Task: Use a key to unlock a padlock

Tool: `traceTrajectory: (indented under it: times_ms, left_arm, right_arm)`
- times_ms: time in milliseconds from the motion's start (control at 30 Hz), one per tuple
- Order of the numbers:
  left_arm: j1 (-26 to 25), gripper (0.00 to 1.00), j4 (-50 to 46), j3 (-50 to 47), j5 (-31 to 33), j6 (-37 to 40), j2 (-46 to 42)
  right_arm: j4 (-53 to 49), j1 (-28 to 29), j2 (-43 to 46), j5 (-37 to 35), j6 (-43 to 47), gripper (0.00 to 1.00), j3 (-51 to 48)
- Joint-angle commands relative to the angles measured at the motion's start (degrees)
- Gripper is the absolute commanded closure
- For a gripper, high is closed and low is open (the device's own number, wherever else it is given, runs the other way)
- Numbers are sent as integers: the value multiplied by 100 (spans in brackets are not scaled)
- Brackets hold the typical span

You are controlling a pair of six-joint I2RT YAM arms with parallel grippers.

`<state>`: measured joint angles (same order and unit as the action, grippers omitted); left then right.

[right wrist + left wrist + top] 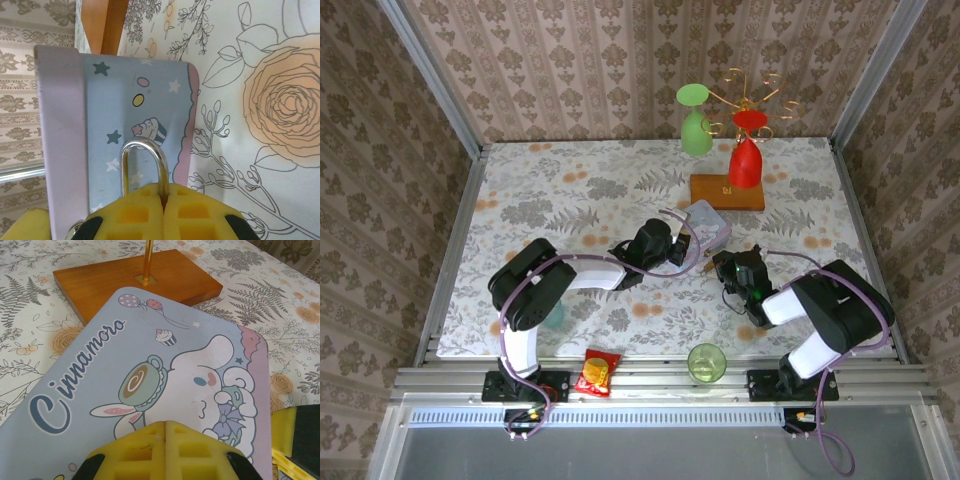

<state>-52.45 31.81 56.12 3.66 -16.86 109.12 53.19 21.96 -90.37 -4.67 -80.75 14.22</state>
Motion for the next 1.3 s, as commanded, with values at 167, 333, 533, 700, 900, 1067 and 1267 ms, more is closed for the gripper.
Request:
traceTrajectory:
  times_ms: [167,333,533,700,900,1067,1267]
  left_arm:
    - [185,100,-1700,-562,139,-249,480]
    - [200,100,-1597,-706,161,-276,386]
    - [205,100,-1529,-751,168,-280,397]
    - [215,100,-1561,-738,194,-233,421]
    - [210,100,-1583,-791,238,-217,434]
    - [210,100,-1562,-869,236,-245,500]
    - [239,100,-1566,-877,257,-249,515]
  right_arm:
    - [-173,-279,-109,-485,-518,100,-90]
    - [-169,-387,-316,-326,-980,100,-33]
    - [1019,-381,-1140,-17,-1847,100,-116]
    - [827,-298,-1192,-40,-2014,100,-130]
    - [1203,-660,-1486,215,-2166,100,-92]
    - [1701,-742,-1735,407,-2104,100,-16]
    - [290,-649,-935,399,-1450,100,47]
